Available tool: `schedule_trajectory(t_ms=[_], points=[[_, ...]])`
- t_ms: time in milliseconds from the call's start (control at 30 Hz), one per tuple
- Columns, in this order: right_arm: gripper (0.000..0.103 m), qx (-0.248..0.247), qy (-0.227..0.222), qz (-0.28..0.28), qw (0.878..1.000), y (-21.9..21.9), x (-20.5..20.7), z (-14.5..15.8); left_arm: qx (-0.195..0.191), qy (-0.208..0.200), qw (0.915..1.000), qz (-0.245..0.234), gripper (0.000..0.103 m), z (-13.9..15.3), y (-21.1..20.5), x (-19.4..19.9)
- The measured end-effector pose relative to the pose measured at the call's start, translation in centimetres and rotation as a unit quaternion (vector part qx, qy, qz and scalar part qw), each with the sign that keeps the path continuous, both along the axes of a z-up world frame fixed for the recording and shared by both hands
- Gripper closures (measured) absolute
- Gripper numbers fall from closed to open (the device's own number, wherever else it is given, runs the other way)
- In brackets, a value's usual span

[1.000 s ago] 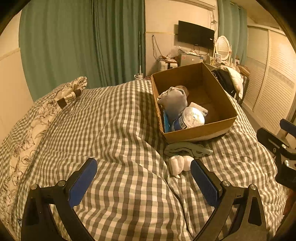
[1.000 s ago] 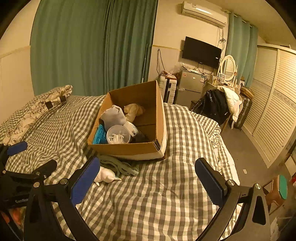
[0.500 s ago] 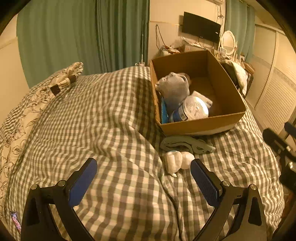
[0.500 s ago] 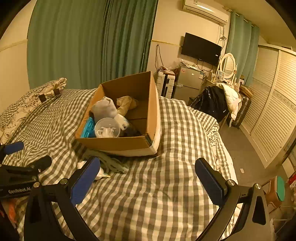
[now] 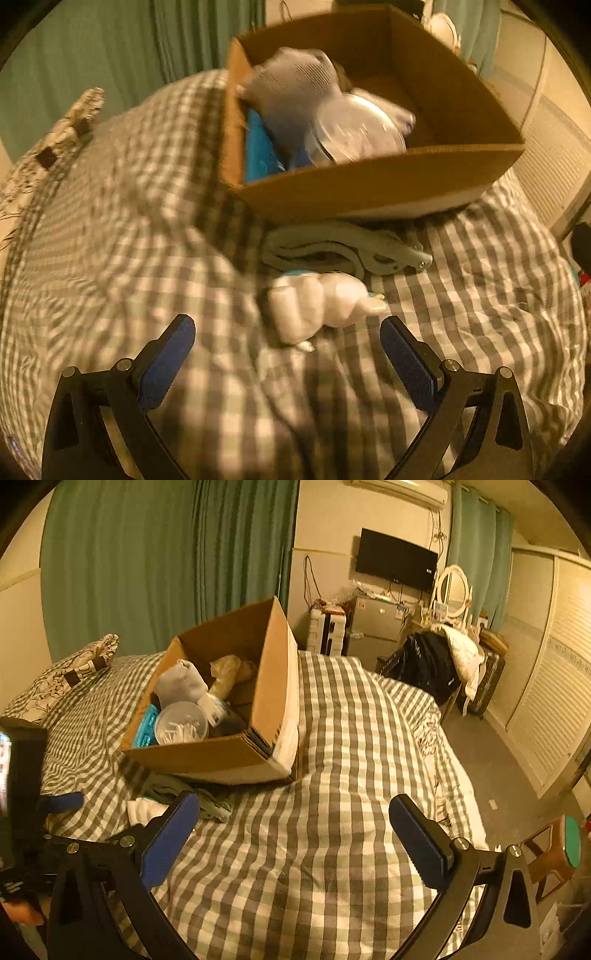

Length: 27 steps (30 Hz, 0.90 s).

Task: Organize objects
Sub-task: 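Grasp the white figurine with the left gripper and lift it, then grasp the grey-green plastic clip with the right gripper while the left gripper holds the figurine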

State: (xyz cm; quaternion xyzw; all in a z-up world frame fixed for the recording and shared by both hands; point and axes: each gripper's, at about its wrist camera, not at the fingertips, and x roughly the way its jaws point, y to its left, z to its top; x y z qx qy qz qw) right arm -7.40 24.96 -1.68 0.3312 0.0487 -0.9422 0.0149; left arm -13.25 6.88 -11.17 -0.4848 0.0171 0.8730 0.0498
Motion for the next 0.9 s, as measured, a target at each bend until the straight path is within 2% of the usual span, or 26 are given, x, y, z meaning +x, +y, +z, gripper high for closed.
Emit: schedule_trajectory(t_ms=[133, 200, 233, 267, 300, 333, 433, 633, 700, 800, 900], points=[[0.000, -0.007, -0.008, -0.001, 1.000, 0.3, -0.3, -0.8, 0.019, -0.013, 0.9995, -0.021, 0.000, -1.5, 1.6, -1.5], [0.000, -0.010, -0.012, -0.003, 1.000, 0.4, -0.5, -1.1, 0.011, -0.016, 0.9995, -0.024, 0.004, -2.2, 2.0, -2.2], [0.000, -0.011, -0.014, -0.004, 1.000, 0.4, -0.6, -1.3, 0.009, -0.024, 0.9993, -0.027, 0.009, -2.7, 2.1, -2.5], [0.000, -0.011, -0.016, -0.004, 1.000, 0.3, -0.7, -1.4, 0.017, -0.031, 0.9989, -0.030, 0.026, -2.9, 2.0, -2.6], [0.000, -0.010, -0.017, -0.005, 1.000, 0.2, -0.7, -1.4, 0.030, -0.038, 0.9983, -0.033, 0.039, -3.0, 1.8, -2.7], [0.000, -0.008, -0.018, -0.005, 1.000, 0.1, -0.8, -1.5, 0.037, -0.039, 0.9981, -0.029, 0.044, -3.0, 1.4, -2.6], [0.000, -0.002, -0.017, -0.006, 1.000, -0.2, -0.7, -1.5, 0.053, -0.038, 0.9978, -0.014, 0.044, -2.2, 0.0, -1.8], [0.000, 0.008, -0.027, 0.012, 1.000, -1.7, -0.7, -1.6, 0.080, 0.003, 0.9968, 0.000, 0.044, 1.3, -3.3, 1.0], [0.000, 0.008, -0.035, 0.025, 0.999, -2.4, -1.0, -1.9, 0.071, 0.023, 0.9972, 0.006, 0.044, 2.5, -4.6, 1.9], [0.000, 0.003, -0.073, 0.065, 0.995, -4.3, -2.4, -3.1, 0.049, 0.045, 0.9976, 0.020, 0.044, 4.0, -6.6, 2.5], [0.000, 0.033, -0.112, 0.101, 0.988, -7.1, -4.7, -5.1, 0.032, 0.055, 0.9971, 0.042, 0.044, 4.5, -9.0, 2.6]])
